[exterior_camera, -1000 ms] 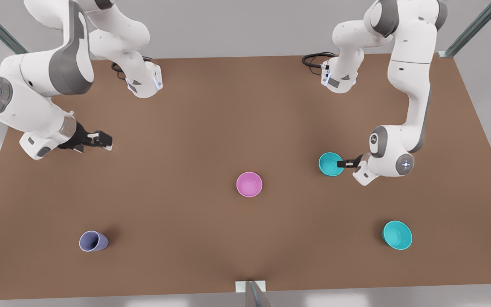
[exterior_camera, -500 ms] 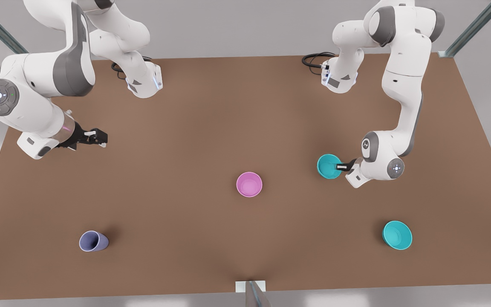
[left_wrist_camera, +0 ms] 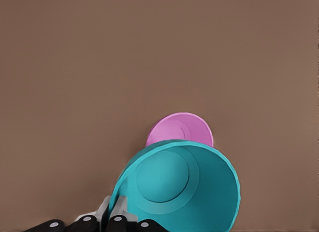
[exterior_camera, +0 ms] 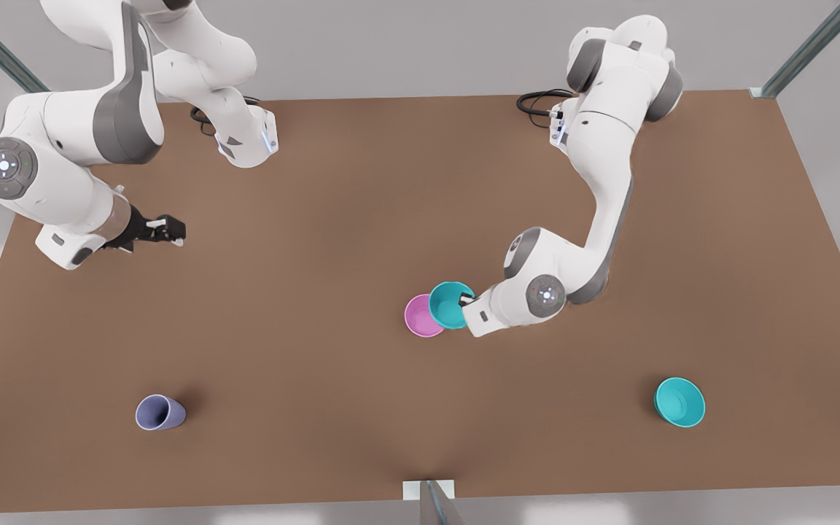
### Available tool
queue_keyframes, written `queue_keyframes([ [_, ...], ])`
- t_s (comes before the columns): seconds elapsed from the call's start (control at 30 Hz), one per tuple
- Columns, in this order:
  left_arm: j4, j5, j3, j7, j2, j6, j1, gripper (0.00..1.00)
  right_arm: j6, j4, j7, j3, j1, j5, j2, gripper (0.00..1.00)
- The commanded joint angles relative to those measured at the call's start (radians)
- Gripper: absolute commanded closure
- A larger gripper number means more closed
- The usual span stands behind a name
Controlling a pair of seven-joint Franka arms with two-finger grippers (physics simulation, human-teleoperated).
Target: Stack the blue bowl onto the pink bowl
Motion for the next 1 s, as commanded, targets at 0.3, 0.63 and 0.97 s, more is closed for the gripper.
queue_keyframes([
  [0.3, 0.049, 0.018, 0.008, -0.508, 0.097, 0.022, -0.064, 0.79, 0.002, -0.005, -0.019, -0.005, 0.001, 0.001, 0.003, 0.0],
  [0.63, 0.046, 0.011, 0.008, -0.509, 0.1, 0.102, -0.061, 0.79, 0.002, -0.005, -0.018, -0.004, 0.002, 0.001, 0.008, 0.0],
  [0.97, 0.041, 0.008, 0.0, -0.509, 0.106, 0.042, -0.061, 0.79, 0.002, -0.014, -0.019, -0.005, 0.001, 0.001, 0.007, 0.0],
])
